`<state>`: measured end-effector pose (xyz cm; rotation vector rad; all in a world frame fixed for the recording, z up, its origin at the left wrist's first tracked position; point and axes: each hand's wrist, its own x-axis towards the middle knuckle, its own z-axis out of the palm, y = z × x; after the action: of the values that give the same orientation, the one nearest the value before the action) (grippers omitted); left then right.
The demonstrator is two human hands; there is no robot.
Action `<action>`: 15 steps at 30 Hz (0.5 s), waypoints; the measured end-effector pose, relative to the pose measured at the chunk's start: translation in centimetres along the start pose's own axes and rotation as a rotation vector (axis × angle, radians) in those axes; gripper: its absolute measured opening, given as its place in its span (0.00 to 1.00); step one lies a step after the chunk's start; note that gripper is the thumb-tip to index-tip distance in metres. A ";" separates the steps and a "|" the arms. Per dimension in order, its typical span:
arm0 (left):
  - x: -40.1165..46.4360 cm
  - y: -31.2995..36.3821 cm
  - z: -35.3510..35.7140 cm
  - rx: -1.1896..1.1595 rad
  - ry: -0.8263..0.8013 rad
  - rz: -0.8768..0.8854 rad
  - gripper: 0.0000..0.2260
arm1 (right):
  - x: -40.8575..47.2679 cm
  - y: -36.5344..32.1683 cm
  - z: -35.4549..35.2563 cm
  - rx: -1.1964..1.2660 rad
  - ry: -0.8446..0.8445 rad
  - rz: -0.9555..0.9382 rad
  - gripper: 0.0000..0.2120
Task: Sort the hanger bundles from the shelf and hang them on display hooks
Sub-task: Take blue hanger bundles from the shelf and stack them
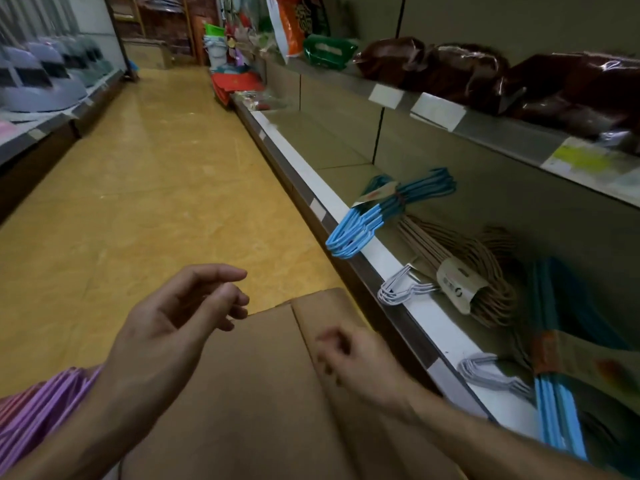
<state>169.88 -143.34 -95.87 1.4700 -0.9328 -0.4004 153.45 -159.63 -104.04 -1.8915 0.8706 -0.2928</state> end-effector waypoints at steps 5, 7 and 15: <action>4.2 -1.5 3.5 -0.011 0.035 -0.009 0.10 | 10.7 0.3 -6.1 -0.013 0.348 -0.037 0.08; 5.7 -2.4 4.9 -0.024 0.046 -0.022 0.09 | 14.2 0.9 -7.9 0.003 0.485 -0.044 0.10; 9.1 -4.4 7.9 0.033 0.047 -0.074 0.08 | 22.9 2.2 -9.8 0.531 0.477 0.204 0.24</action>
<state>170.94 -155.78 -98.61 1.5408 -0.8535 -0.4045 163.43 -182.51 -105.11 -1.2431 1.1558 -0.7862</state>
